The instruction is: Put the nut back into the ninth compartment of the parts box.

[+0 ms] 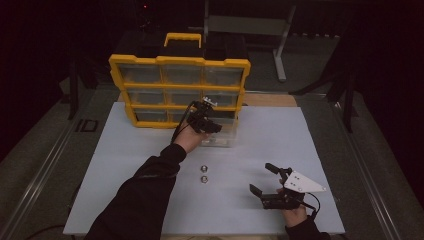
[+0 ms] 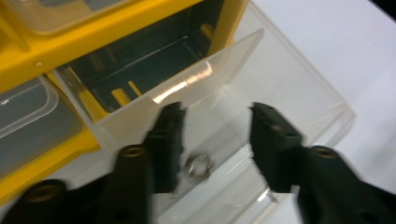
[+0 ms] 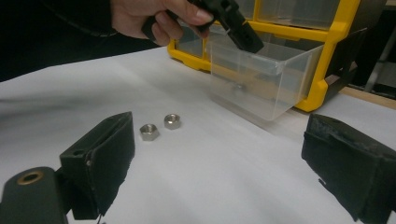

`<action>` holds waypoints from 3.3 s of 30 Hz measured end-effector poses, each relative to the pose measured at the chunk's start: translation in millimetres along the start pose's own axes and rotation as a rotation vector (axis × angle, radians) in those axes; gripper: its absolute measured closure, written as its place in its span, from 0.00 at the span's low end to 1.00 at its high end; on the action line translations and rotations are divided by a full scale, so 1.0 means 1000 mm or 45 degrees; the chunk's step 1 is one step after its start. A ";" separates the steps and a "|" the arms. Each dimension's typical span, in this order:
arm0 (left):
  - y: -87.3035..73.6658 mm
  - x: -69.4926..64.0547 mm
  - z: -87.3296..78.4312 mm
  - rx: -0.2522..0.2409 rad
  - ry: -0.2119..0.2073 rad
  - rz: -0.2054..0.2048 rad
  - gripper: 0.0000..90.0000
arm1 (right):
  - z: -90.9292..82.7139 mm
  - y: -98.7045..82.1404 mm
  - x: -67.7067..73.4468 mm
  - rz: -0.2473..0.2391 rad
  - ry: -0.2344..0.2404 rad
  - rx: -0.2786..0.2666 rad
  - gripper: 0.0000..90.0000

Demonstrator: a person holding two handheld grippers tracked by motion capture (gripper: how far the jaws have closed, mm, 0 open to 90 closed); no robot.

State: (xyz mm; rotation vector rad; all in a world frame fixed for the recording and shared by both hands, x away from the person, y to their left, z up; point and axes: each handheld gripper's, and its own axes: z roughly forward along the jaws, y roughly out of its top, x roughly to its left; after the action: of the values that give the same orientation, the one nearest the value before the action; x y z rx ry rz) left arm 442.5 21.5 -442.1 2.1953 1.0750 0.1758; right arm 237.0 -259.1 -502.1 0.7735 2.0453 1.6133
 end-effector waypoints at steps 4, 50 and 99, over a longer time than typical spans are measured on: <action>0.001 -0.003 -0.007 -0.010 -0.028 0.021 0.24 | 0.000 0.000 0.000 -0.002 -0.001 0.001 0.11; -0.065 -0.006 -0.090 -0.180 -0.175 0.183 0.00 | 0.000 0.001 0.001 -0.009 -0.004 -0.001 0.11; -0.134 -0.010 -0.013 -0.072 -0.197 0.319 0.39 | 0.001 0.000 0.001 -0.005 0.022 0.003 0.11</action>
State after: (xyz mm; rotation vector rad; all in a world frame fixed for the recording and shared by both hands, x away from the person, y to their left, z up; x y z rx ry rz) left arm 343.7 78.3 -514.0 2.2462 0.7014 0.1422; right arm 236.9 -257.1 -502.6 0.7589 2.0598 1.6212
